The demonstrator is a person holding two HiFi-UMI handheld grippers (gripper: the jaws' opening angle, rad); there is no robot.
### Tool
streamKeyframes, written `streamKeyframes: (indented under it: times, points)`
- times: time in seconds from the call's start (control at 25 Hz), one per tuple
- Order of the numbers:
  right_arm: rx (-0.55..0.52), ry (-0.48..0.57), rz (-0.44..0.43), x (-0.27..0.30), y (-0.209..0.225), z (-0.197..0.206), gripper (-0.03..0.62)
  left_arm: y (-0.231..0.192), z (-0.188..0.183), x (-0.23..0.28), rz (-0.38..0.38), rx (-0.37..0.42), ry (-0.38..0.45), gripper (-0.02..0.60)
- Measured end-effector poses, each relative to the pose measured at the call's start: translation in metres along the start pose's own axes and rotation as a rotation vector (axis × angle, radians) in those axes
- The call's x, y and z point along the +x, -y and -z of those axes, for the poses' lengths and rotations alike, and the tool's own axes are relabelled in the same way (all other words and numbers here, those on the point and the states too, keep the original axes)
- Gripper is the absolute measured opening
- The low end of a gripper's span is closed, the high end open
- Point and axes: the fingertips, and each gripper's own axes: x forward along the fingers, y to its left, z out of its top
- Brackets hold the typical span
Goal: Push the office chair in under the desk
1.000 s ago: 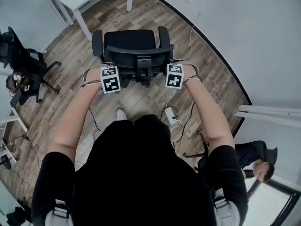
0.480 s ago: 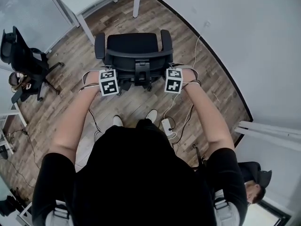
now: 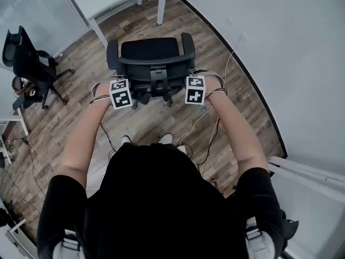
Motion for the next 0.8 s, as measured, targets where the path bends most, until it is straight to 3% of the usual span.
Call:
streamKeyframes:
  times: [0.56,0.8]
  points:
    - [-0.112,0.024,0.009,0.016,0.064,0.060,0.112,-0.046,-0.052,0.023,-0.021,-0.109,-0.015,0.083]
    - [-0.133,0.027,-0.028,0.026,0.157,0.110,0.112,-0.136,-0.094,0.035,-0.005,-0.142,-0.020,0.081]
